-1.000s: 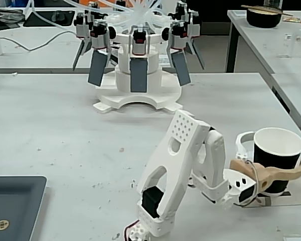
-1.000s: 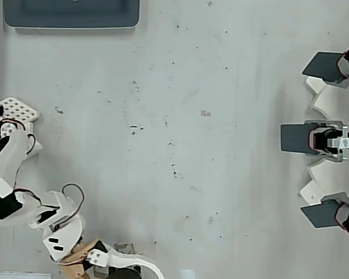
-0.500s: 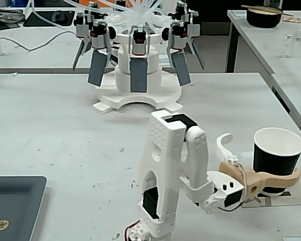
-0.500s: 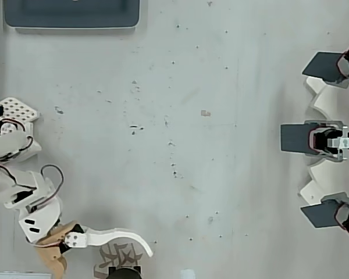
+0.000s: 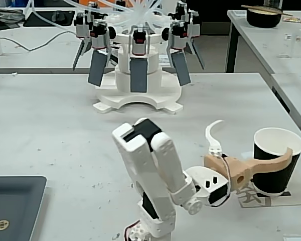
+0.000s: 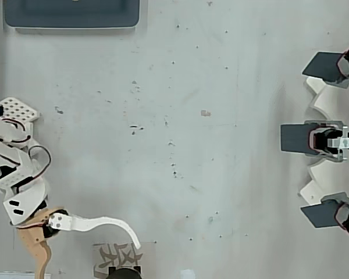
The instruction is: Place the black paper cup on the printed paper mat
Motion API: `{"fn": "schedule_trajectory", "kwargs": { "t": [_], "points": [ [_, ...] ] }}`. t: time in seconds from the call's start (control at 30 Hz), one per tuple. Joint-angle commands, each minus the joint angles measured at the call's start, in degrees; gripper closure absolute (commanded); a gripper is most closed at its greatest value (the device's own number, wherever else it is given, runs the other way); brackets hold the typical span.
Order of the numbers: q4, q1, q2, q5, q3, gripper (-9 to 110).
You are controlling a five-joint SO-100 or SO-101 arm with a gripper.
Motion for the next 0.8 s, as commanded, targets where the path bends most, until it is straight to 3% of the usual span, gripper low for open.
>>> {"fn": "schedule_trajectory", "kwargs": {
  "t": [0.0, 0.37, 0.6, 0.77],
  "points": [
    [-1.5, -2.1, 6.0, -0.4, 2.3, 51],
    [2.3, -23.9, 16.7, -4.4, 3.4, 60],
    [14.3, -35.2, 21.5, -4.5, -0.1, 62],
    [16.4, -44.3, 21.5, -4.9, -1.7, 62]
  ]
}}
